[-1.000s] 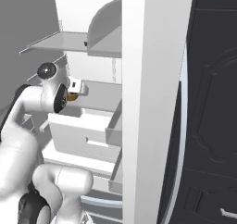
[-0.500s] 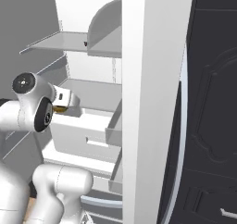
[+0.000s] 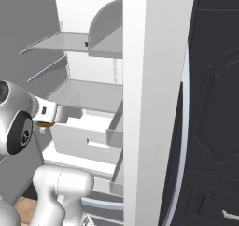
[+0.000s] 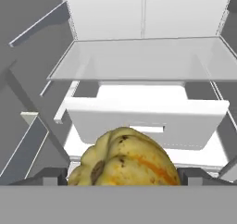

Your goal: Gather the squash and lime from the fridge and place them on a tray on the dining counter. Then gather the fish and steak from the fridge and place them on the other tray.

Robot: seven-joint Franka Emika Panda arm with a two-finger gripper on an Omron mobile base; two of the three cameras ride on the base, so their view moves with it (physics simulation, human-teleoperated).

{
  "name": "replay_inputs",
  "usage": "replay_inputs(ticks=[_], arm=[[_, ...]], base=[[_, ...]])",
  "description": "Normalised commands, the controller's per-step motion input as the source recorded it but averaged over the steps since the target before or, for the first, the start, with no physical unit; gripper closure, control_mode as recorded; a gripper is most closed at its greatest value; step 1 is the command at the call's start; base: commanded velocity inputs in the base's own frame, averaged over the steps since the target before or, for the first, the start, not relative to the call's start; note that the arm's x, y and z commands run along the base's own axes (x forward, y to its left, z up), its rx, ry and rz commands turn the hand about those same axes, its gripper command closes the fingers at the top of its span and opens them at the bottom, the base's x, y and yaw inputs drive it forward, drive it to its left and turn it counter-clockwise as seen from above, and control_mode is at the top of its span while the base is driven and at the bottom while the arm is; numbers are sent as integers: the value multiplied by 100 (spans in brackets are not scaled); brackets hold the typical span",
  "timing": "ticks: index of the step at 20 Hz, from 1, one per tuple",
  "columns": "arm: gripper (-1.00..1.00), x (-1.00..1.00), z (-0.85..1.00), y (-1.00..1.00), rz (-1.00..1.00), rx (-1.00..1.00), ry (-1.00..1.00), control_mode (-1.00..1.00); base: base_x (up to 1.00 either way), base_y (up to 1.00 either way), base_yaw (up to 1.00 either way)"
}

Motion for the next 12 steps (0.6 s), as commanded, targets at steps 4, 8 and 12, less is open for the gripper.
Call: replay_inputs(ticks=[4,8,12], arm=[[100,-75,1,0,0,1,1,-100],[100,-3,0,0,0,0,0,-100],[100,-17,-5,3,0,0,0,-100]], base=[[0,0,0],[0,0,0],[0,0,0]])
